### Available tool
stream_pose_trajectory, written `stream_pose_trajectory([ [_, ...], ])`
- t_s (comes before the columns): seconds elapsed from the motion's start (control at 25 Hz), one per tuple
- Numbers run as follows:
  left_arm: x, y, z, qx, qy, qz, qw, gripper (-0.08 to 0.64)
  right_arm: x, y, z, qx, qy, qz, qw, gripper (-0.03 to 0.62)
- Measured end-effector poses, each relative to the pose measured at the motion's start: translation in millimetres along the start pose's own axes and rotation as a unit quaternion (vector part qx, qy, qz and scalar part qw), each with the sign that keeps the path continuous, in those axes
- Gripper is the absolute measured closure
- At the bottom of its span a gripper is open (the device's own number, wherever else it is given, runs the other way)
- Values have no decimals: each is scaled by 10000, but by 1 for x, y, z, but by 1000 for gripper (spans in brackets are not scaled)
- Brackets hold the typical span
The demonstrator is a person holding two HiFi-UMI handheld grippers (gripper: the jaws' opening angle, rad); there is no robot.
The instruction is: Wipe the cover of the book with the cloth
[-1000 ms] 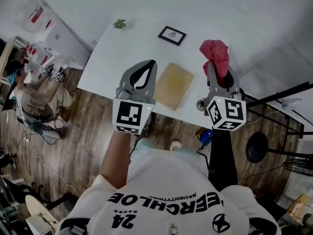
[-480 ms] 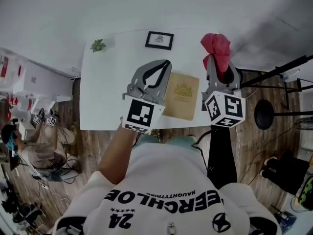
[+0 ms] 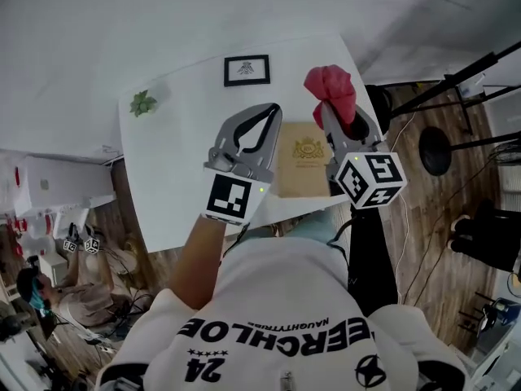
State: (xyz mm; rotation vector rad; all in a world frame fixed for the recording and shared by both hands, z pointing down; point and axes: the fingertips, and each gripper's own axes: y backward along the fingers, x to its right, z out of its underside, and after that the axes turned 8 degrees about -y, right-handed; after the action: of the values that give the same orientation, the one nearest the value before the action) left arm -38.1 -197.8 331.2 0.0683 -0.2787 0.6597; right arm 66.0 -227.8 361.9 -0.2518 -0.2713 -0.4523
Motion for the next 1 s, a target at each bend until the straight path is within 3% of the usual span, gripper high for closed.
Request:
stream_pose_trajectory([
  [0.32,7,-4,28,-264,116,197,9994,502,-3,-35,77,-1440,3,-1,9896,489],
  [0.6,7,-2,46,-466,129,290,9984,502,3,-51,177,-2825,-115,185,9590,489],
  [0.84,5,-2,60,-499,94,323,9982,502,21,-65,223,-3290,-360,393,9428,489],
  [1.0,2,-3,66,-702,290,301,9967,502,31,-73,244,-3565,-322,534,9322,489],
])
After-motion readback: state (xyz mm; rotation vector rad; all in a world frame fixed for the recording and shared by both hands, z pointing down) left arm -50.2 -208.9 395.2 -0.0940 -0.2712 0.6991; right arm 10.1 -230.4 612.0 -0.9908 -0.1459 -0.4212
